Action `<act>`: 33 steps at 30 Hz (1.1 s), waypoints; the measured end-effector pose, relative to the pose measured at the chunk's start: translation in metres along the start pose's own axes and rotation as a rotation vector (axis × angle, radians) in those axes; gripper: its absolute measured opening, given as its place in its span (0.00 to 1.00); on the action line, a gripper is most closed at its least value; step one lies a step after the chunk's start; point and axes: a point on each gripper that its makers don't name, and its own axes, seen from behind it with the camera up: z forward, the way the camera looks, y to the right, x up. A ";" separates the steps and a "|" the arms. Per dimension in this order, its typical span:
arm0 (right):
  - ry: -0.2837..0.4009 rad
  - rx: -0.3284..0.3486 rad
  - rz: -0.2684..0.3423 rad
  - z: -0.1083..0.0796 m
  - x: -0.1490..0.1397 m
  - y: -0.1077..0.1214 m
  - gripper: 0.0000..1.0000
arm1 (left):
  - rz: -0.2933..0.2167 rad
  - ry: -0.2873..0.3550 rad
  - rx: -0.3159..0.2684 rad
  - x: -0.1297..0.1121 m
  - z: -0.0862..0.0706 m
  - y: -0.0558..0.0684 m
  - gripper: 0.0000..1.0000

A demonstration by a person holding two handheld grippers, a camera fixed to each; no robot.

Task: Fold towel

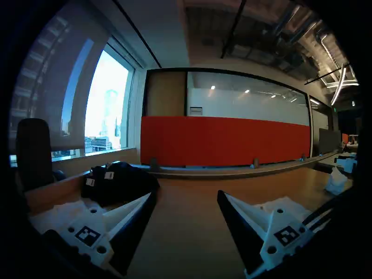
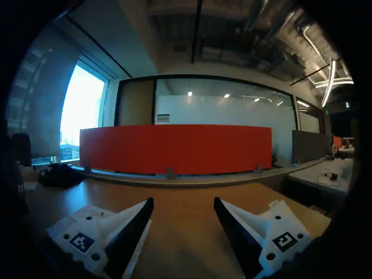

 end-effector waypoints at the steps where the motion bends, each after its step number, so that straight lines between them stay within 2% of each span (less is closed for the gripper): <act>1: -0.001 0.001 -0.003 0.000 0.008 -0.001 1.00 | 0.001 0.001 0.000 0.007 0.000 0.000 0.96; 9: -0.013 0.003 -0.031 -0.004 0.072 -0.007 1.00 | 0.009 -0.003 -0.005 0.068 -0.001 0.004 0.96; 15: -0.019 0.018 -0.015 -0.006 0.118 -0.014 1.00 | 0.008 -0.003 -0.008 0.116 -0.004 0.007 0.96; 18: -0.019 0.017 -0.012 -0.007 0.134 -0.015 1.00 | 0.009 -0.012 -0.010 0.131 -0.005 0.008 0.96; 24: -0.025 0.024 -0.009 -0.006 0.156 -0.018 1.00 | 0.022 -0.026 -0.015 0.152 -0.007 0.010 0.96; 30: -0.039 0.029 -0.019 -0.004 0.162 -0.022 1.00 | 0.027 -0.055 -0.028 0.154 -0.007 0.012 0.96; 33: -0.043 0.053 -0.032 -0.004 0.165 -0.028 1.00 | 0.031 -0.068 -0.047 0.153 -0.006 0.016 0.97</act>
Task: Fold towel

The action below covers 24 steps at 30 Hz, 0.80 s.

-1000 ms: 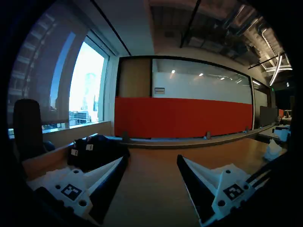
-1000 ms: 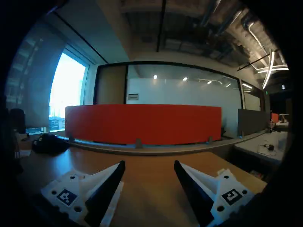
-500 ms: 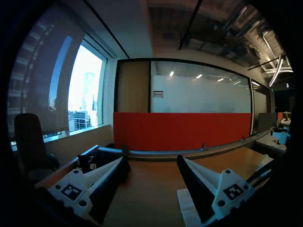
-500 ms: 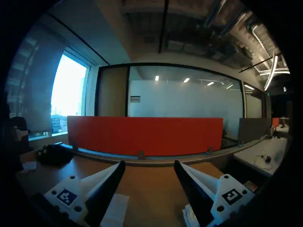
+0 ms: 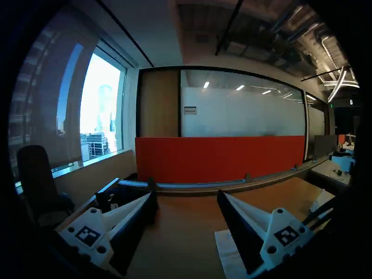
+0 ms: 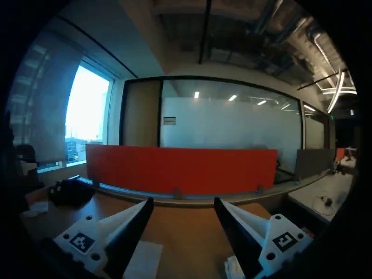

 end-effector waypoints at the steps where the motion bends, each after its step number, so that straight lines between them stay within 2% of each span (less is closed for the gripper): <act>1: -0.004 0.011 -0.007 0.000 0.000 -0.003 1.00 | 0.004 -0.006 -0.009 0.000 0.000 0.001 0.96; 8: -0.047 0.108 -0.069 0.001 0.000 -0.024 1.00 | 0.045 -0.055 -0.093 -0.005 0.001 0.015 0.96; 15: -0.094 0.235 -0.115 -0.001 -0.002 -0.047 1.00 | 0.106 -0.090 -0.181 -0.006 0.003 0.031 0.96; 24: -0.163 0.319 -0.140 -0.005 -0.020 -0.059 1.00 | 0.136 -0.144 -0.261 -0.023 0.002 0.047 0.96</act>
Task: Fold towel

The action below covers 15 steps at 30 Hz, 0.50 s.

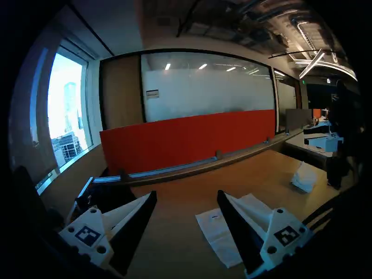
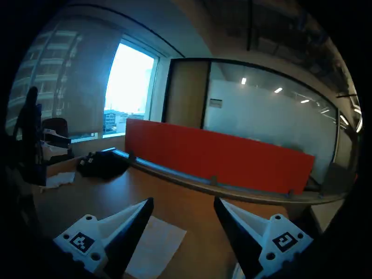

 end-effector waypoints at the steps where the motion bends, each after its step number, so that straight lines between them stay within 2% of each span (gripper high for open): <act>1: -0.012 0.009 0.000 0.000 -0.004 -0.001 1.00 | 0.004 -0.007 -0.012 -0.003 0.001 0.003 0.96; 9: -0.115 0.087 -0.010 -0.002 -0.033 -0.014 1.00 | 0.035 -0.067 -0.079 -0.025 0.004 0.018 0.96; 15: -0.143 0.114 -0.040 -0.001 -0.046 -0.019 1.00 | 0.038 -0.094 -0.102 -0.040 0.005 0.026 0.96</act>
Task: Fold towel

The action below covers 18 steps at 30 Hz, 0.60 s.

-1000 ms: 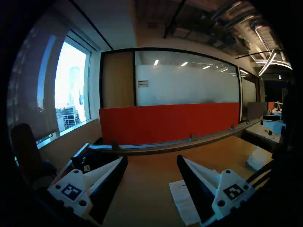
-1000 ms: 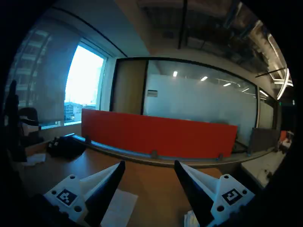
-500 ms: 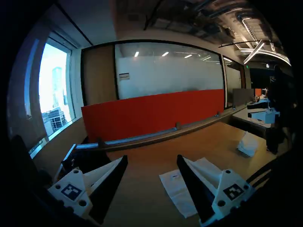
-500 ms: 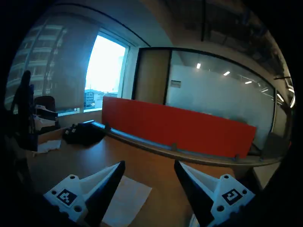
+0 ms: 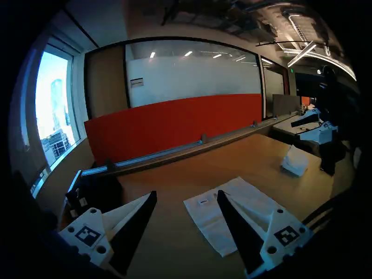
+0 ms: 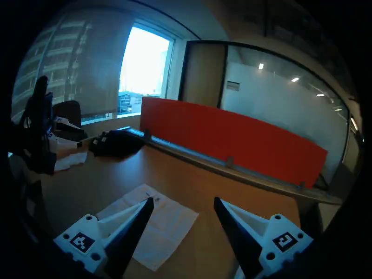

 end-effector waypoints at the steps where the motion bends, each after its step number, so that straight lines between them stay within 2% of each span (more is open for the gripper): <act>1: -0.005 0.005 -0.002 0.001 -0.003 -0.001 1.00 | -0.001 -0.005 -0.003 -0.003 0.001 0.002 0.96; 9: -0.048 0.033 -0.017 0.011 -0.030 -0.011 1.00 | -0.001 -0.040 -0.024 -0.030 0.007 0.015 0.96; 18: -0.104 0.057 -0.003 0.024 -0.072 -0.022 1.00 | -0.022 -0.101 -0.046 -0.071 0.018 0.029 0.97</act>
